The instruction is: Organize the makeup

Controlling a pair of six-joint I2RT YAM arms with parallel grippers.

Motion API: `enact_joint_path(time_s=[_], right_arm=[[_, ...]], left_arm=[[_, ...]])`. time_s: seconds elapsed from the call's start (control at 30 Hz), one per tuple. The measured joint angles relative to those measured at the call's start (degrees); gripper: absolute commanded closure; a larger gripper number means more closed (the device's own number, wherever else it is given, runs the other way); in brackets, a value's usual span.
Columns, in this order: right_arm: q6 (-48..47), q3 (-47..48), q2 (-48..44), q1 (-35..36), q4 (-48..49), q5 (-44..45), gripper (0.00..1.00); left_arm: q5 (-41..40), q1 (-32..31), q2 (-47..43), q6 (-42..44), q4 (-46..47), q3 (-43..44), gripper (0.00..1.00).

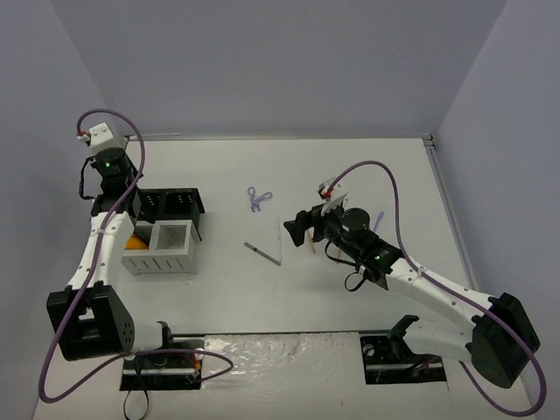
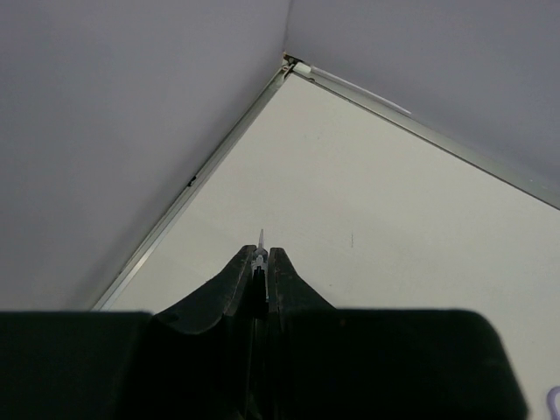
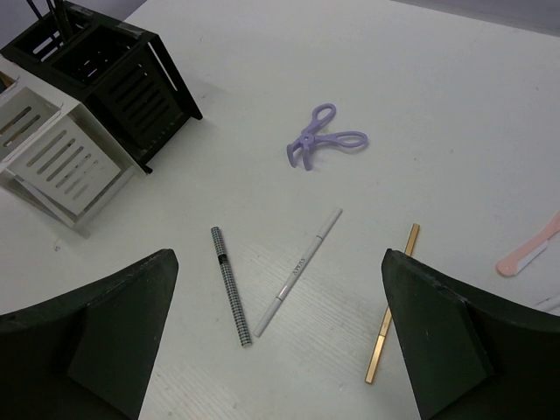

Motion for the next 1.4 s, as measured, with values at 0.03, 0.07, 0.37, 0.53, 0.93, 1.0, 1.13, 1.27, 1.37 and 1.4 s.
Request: enact_joint_path(time_s=[0.03, 0.07, 0.37, 0.53, 0.93, 1.0, 1.13, 1.27, 1.37, 1.4], right_arm=[[0.0, -0.1, 0.0, -0.2, 0.0, 0.0, 0.0], [-0.1, -0.1, 0.0, -0.2, -0.1, 0.0, 0.0], [-0.5, -0.1, 0.0, -0.3, -2.5, 0.1, 0.03], [-1.1, 0.0, 0.5, -0.3, -5.2, -0.5, 0.1], [-4.3, 7.9, 14.0, 4.8, -14.0, -3.2, 0.29], [-5.1, 10.3, 17.5, 6.9, -15.9, -3.0, 0.33], [-6.6, 15.7, 25.4, 9.8, -17.7, -3.0, 0.42], [-7.7, 19.3, 31.1, 11.6, -19.2, -2.1, 0.48], [-8.2, 21.4, 34.6, 12.3, -19.9, -1.0, 0.52], [-8.4, 21.9, 35.6, 12.5, -20.2, -0.7, 0.53]], left_arm=[[0.1, 0.0, 0.5, 0.0, 1.2, -0.8, 1.0], [0.2, 0.0, 0.9, 0.0, 1.9, -1.5, 0.99], [0.0, 0.0, 2.2, -1.3, 3.1, -3.8, 0.57], [-0.1, 0.0, -0.3, -2.9, 0.8, -4.1, 0.22], [12.3, 0.0, -9.5, -5.7, -19.3, 8.2, 0.03], [17.7, 0.0, -11.5, -6.1, -22.2, 8.6, 0.03], [27.7, -2.0, -14.7, -7.3, -26.5, 6.1, 0.03], [31.9, -8.0, -17.3, -7.6, -30.5, 2.1, 0.03], [33.3, -11.5, -19.5, -7.8, -32.2, -0.9, 0.03], [33.6, -11.9, -20.2, -8.1, -32.7, -1.6, 0.03]])
